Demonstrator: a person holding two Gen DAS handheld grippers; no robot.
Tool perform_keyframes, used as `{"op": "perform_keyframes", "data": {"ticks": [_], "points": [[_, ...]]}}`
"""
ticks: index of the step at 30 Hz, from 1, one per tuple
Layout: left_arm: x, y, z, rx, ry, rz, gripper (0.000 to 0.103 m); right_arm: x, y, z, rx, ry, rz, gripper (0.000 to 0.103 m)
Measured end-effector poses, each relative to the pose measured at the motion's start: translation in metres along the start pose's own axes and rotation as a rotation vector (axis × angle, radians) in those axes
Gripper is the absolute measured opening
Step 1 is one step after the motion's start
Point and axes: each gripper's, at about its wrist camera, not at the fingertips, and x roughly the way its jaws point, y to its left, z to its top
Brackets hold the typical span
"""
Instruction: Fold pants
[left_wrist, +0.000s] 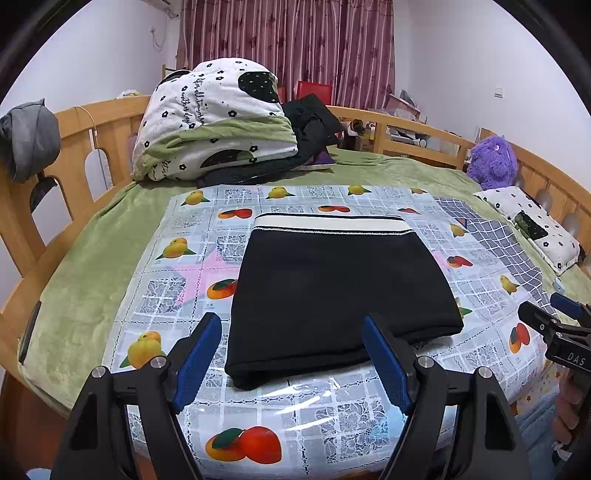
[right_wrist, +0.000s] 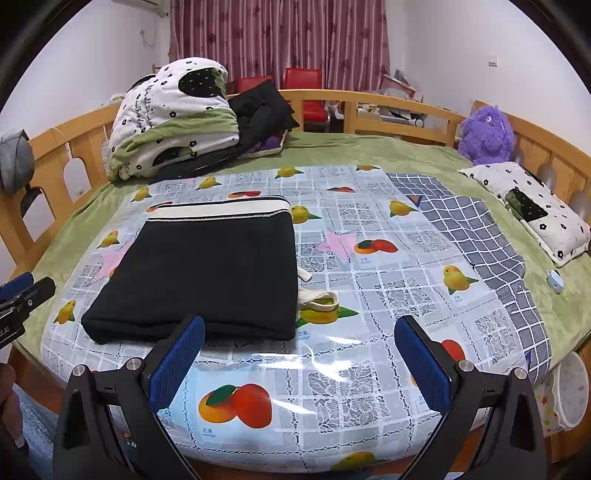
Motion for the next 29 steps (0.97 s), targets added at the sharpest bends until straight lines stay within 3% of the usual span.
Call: {"op": "perform_keyframes", "data": {"ticks": [29], "points": [[-0.004,-0.0033,0.0015,0.005,-0.01,0.0,0.08,-0.0018,0.0007,0.0004,0.001,0.001,-0.005,0.101]]}}
